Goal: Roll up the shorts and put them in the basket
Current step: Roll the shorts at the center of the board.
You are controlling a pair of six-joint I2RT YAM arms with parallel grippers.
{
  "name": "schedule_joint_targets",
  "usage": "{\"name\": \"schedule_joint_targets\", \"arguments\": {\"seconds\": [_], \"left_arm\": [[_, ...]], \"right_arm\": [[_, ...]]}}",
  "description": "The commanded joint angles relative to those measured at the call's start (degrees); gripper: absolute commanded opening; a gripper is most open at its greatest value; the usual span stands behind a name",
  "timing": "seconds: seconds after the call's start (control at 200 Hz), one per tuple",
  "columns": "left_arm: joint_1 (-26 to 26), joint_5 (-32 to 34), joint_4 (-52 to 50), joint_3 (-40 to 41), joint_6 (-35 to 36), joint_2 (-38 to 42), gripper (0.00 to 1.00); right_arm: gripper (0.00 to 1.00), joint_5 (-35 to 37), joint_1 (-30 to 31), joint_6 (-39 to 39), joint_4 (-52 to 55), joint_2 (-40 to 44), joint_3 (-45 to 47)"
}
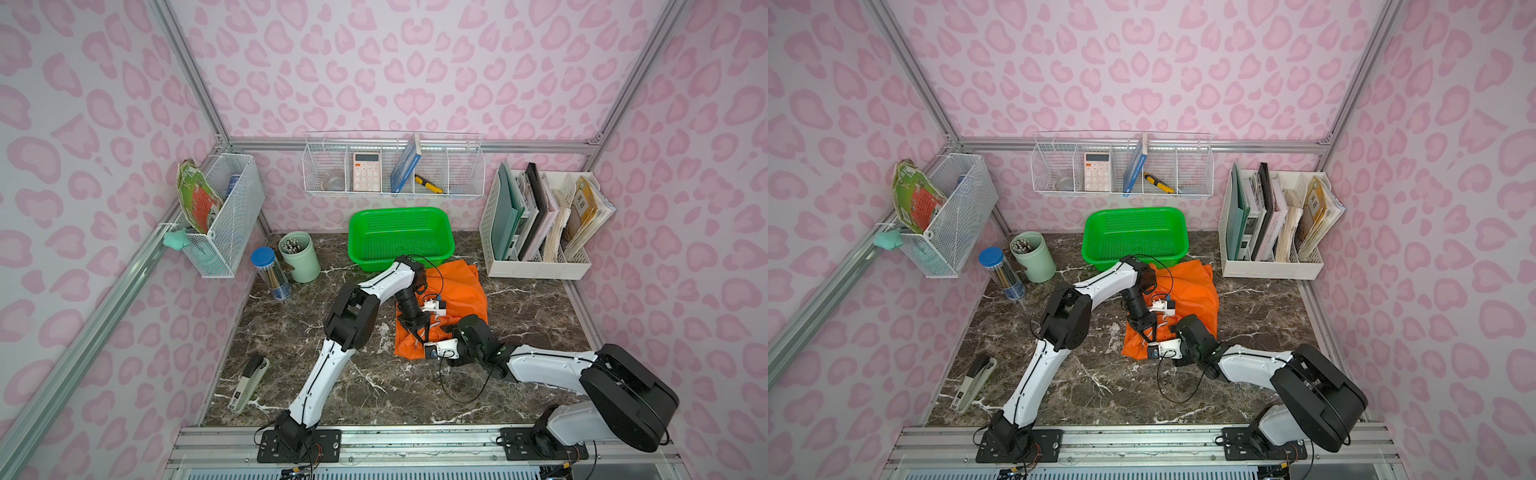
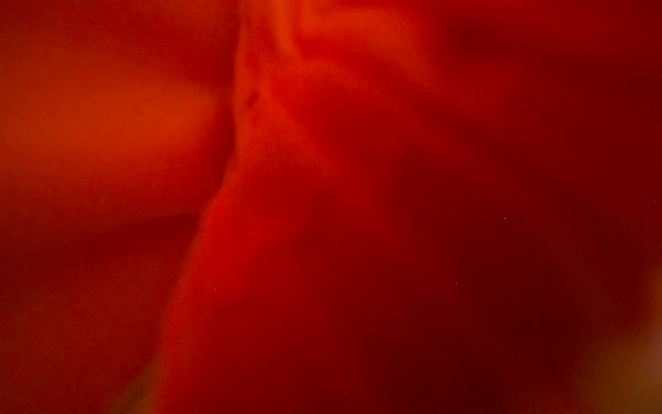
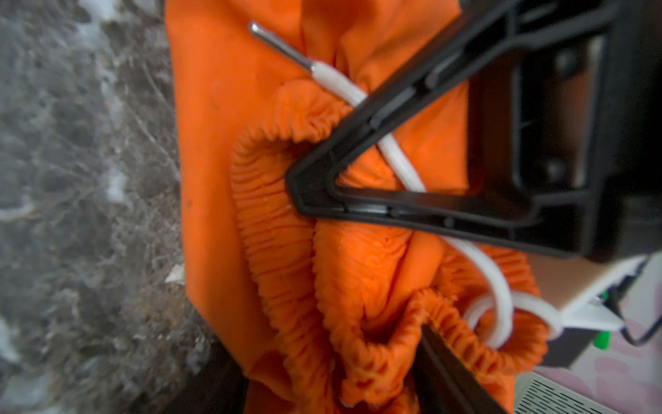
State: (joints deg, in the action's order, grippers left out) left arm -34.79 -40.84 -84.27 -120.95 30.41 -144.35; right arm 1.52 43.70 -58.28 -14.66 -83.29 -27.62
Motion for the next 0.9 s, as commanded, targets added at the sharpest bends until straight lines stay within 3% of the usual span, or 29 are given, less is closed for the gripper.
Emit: {"name": "schedule_joint_targets", "arguments": {"seconds": [0.0,0.17,0.23,0.325,0.345,0.385,0.41,0.63,0.895], "left_arm": [[0.1,1.1,-0.1,1.1,0.9,1.5,0.32],[0.8,2.4,1.5,2.6,-0.3,3.8,0.46],[1.0,2.7,2.1,3.0,-0.7,5.0,0.61],[2.1,2.9,3.9,4.5,-2.0,7.5,0.65],[2.3,3.0,4.4,5.0,-2.5,8.3,0.79],[3.1,3.3,5.8,6.2,-3.4,10.0,0.86],[3.6,3.2,6.7,7.0,-3.8,11.1,0.99],[9.2,5.7,18.7,20.2,-10.2,26.1,0.99],[10.5,16.1,33.9,34.8,-14.4,45.2,0.99]], "right_arm": [[0.50,-0.6,-0.2,1.7,6.7,-2.4,-0.2],[0.10,-1.0,-0.8,4.1,8.3,-2.4,0.4],[0.00,-1.3,-1.1,5.3,9.1,-1.9,0.6],[0.00,-1.9,-1.6,7.5,9.7,-0.2,1.6],[0.00,-2.1,-1.9,8.1,9.8,0.2,1.7],[0.00,-2.8,-2.4,9.2,10.2,1.2,2.0],[0.00,-3.3,-2.8,9.8,10.6,1.8,2.0],[0.00,-9.2,-6.9,13.9,18.2,3.2,-2.5],[0.00,-21.0,-12.3,18.1,28.8,-0.3,-10.1]]}}
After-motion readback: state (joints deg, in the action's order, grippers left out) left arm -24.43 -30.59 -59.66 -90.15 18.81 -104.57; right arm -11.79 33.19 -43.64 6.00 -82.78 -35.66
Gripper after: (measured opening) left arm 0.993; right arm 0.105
